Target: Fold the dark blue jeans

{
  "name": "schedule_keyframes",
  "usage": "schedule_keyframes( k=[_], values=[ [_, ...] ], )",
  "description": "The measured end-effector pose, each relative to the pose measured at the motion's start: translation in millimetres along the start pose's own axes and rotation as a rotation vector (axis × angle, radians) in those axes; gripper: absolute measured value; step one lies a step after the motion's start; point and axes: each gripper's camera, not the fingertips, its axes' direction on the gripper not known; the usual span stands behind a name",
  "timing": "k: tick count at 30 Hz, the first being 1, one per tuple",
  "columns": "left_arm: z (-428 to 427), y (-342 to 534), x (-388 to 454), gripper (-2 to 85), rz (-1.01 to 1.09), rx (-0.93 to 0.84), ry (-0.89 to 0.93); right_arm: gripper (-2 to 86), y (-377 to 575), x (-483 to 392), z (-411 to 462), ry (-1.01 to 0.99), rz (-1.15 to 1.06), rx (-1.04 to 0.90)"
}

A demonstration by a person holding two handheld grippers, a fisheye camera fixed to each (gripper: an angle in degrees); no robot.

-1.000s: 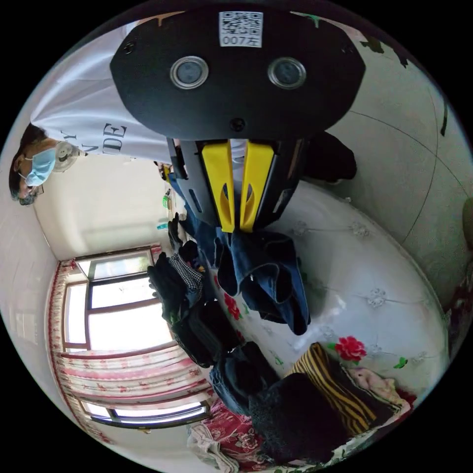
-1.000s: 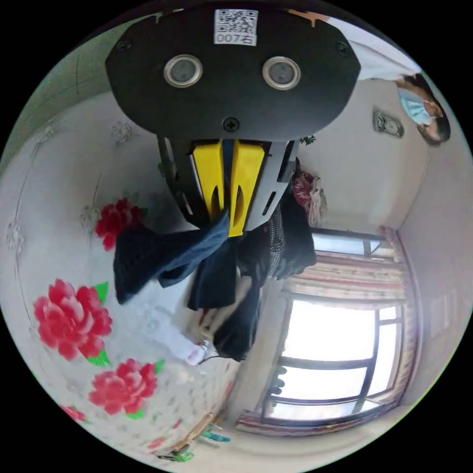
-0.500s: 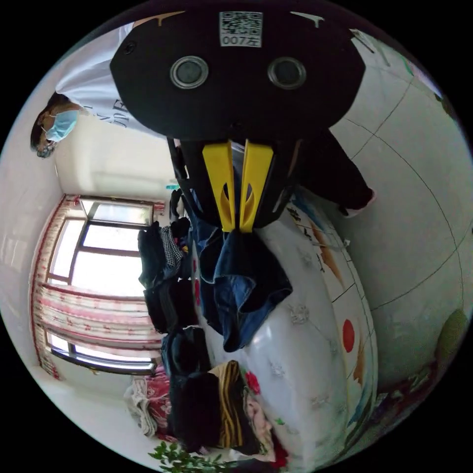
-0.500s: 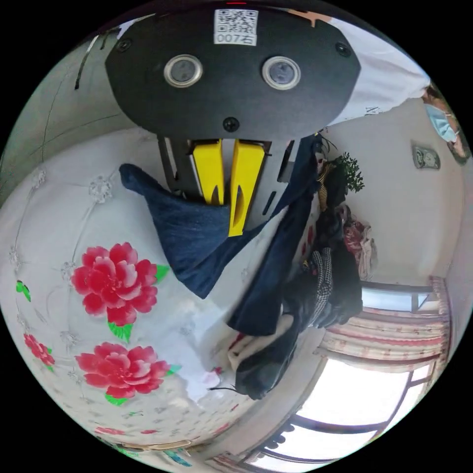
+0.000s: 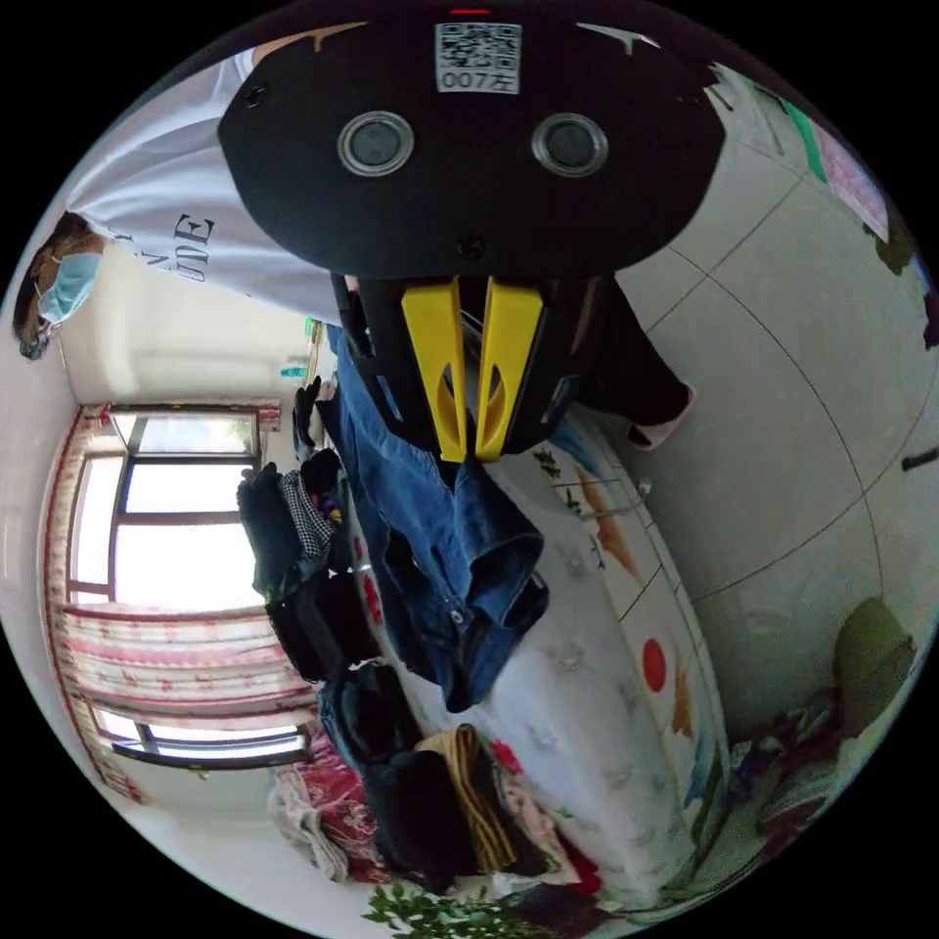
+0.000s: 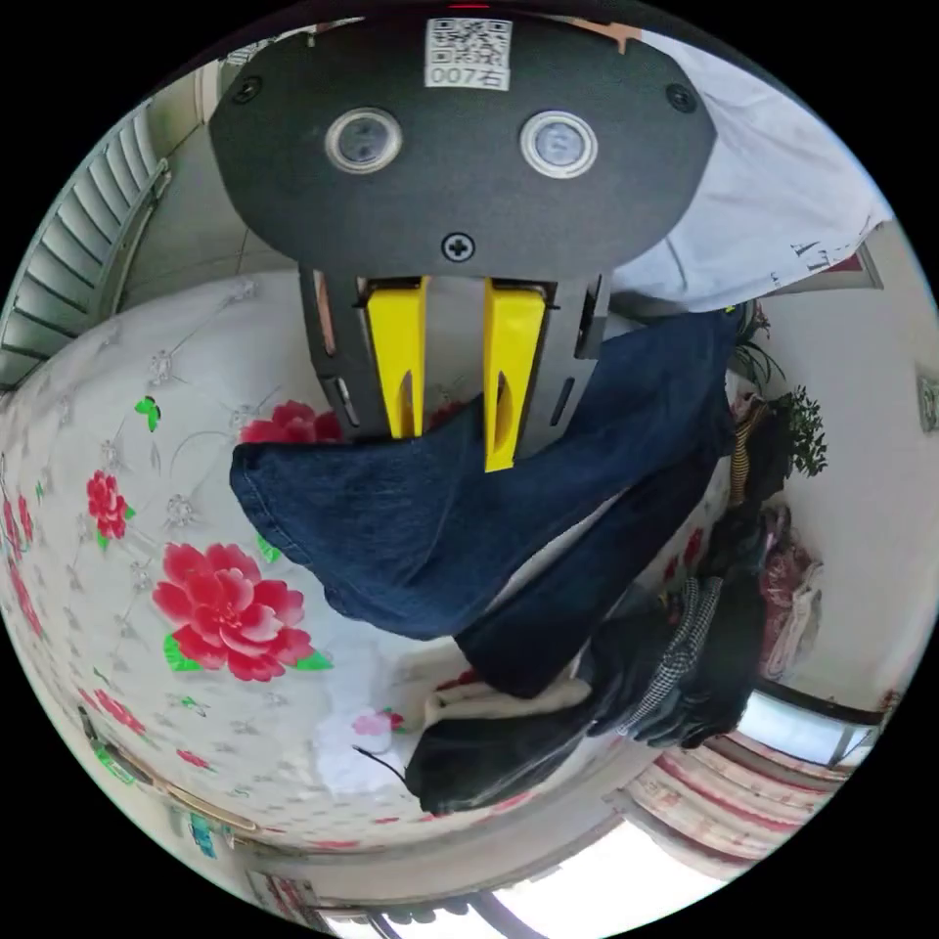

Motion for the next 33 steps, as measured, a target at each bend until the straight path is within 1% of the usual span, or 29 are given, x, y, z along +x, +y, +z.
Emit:
schedule_keyframes(
  k=[2, 5, 7, 8, 10, 11, 13, 14, 15, 16, 17, 19, 20, 22, 24, 26, 27, 28, 29, 30, 31, 33],
  values=[
    [2, 18, -19, -0.9, -0.078, 0.009, 0.023, 2.2, 12, -11, 27, 0.04, 0.0, -0.004],
    [0, 33, -25, -0.9, -0.083, 0.008, 0.011, 2.5, 19, -75, 65, 0.114, -0.163, 0.045],
    [-2, 34, -21, -0.9, -0.059, -0.004, 0.003, 2.7, 12, -153, 105, 0.068, -0.423, 0.04],
    [-3, 33, -20, -0.9, -0.052, -0.008, 0.002, 2.7, 9, -175, 117, 0.057, -0.484, 0.027],
    [-6, 32, -11, -0.9, -0.009, -0.021, -0.023, 2.8, -5, -265, 170, 0.001, -0.729, -0.013],
    [-6, 32, -8, -0.9, 0.003, -0.024, -0.031, 2.9, -8, -287, 185, -0.015, -0.782, -0.025],
    [-7, 33, -1, -0.9, 0.037, -0.037, -0.053, 3.0, -16, -378, 248, -0.099, -0.969, -0.091],
    [-8, 34, 0, -0.9, 0.041, -0.04, -0.055, 3.0, -16, -400, 265, -0.114, -1.013, -0.11],
    [-8, 36, 3, -0.9, 0.051, -0.045, -0.059, 3.1, -15, -444, 301, -0.128, -1.097, -0.148],
    [-10, 38, 4, -0.9, 0.06, -0.044, -0.056, 3.1, -12, -485, 339, -0.131, -1.171, -0.192],
    [-11, 40, 4, -0.9, 0.06, -0.042, -0.049, 3.1, -10, -504, 359, -0.131, -1.203, -0.218],
    [-14, 46, 2, -0.9, 0.042, -0.032, -0.015, 3.2, 2, -571, 438, -0.114, -1.298, -0.309],
    [-15, 48, 1, -0.9, 0.035, -0.029, -0.006, 3.3, 6, -585, 458, -0.103, -1.315, -0.33],
    [-18, 53, -3, -0.9, 0.005, -0.015, 0.028, 3.6, 21, -630, 527, -0.06, -1.357, -0.396],
    [-19, 53, -2, -0.9, -0.007, -0.012, 0.038, 3.9, 36, -652, 570, -0.059, -1.376, -0.444],
    [-21, 50, 1, -0.9, -0.006, -0.016, 0.017, 3.8, 55, -665, 611, -0.009, -1.384, -0.489],
    [-23, 45, 5, -0.9, -0.001, -0.006, 0.006, 3.7, 63, -668, 616, 0.043, -1.378, -0.332],
    [-26, 37, 10, -0.9, 0.014, 0.028, -0.001, 3.6, 66, -671, 630, 0.118, -1.341, -0.242],
    [-28, 31, 12, -0.9, 0.022, 0.052, -0.002, 3.6, 65, -673, 634, 0.113, -1.326, -0.221],
    [-34, 17, 16, -0.9, 0.033, 0.1, 0.005, 3.4, 55, -677, 643, 0.138, -1.226, -0.16],
    [-41, 1, 22, -0.9, 0.048, 0.156, 0.024, 3.3, 37, -679, 651, 0.111, -1.074, -0.138],
    [-53, -22, 33, -1.0, 0.082, 0.214, 0.03, 3.5, 9, -679, 662, 0.05, -0.897, -0.15]
  ],
)
